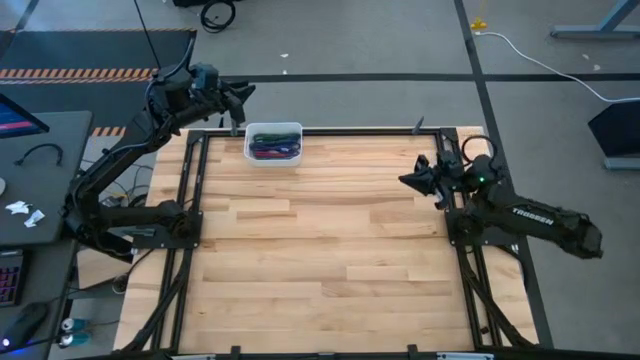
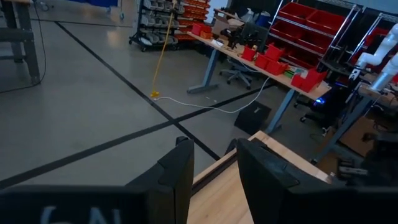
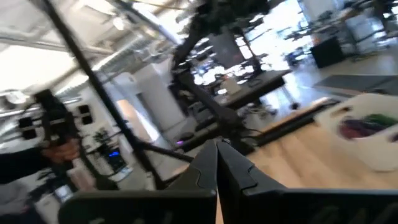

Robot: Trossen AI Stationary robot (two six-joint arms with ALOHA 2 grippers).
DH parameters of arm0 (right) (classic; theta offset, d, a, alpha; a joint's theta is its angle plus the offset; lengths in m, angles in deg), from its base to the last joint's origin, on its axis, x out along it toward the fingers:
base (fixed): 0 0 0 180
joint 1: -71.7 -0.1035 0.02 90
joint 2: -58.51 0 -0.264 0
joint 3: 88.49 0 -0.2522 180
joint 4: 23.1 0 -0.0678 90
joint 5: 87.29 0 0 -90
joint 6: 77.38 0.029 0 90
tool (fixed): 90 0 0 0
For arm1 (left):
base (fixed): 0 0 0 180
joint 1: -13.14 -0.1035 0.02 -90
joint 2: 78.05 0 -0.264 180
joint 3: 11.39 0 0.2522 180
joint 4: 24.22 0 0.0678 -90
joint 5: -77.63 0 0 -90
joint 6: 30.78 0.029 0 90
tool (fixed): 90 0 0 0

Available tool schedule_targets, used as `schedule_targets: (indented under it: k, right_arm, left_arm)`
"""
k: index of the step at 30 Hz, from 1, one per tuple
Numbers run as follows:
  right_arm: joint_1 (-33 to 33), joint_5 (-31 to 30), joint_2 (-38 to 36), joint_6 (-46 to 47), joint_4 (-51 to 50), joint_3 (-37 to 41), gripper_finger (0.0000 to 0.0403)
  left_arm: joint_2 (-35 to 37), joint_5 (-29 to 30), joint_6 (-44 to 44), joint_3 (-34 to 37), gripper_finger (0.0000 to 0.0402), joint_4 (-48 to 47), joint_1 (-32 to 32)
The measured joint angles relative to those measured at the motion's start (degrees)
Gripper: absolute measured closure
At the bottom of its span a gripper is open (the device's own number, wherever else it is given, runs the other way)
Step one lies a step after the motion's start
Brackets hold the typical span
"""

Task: Pick and place USB-C Cables
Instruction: Return to Home Position

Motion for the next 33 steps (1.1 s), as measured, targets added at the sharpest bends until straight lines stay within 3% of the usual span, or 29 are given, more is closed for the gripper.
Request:
schedule_targets:
  k: [6,10,20,27,33]
  right_arm:
    - [-11.5,-3.9,0.0,-1.6,-3.1,0.0,0.0402]
    - [-15.4,-4.4,-0.7,-3.0,-4.2,1.5,0.0402]
    - [-15.9,-14.6,-8.5,-1.9,-7.2,8.2,0.0403]
    - [-15.9,-30.3,-12.5,-4.7,-19.9,7.5,0.0403]
    - [-15.9,-32.1,-14.1,-6.2,-30.0,7.5,0.0403]
  left_arm:
    - [0.0,0.0,-0.4,0.0,0.0274,0.0,0.0]
    - [0.0,0.0,-0.4,0.0,0.0274,0.0,0.0]
    - [0.0,0.0,-0.4,0.0,0.0274,-1.9,0.0]
    - [0.0,0.0,0.0,0.0,0.0274,-3.0,0.0]
    - [0.0,0.0,0.1,0.0,0.0274,-3.0,-0.4]
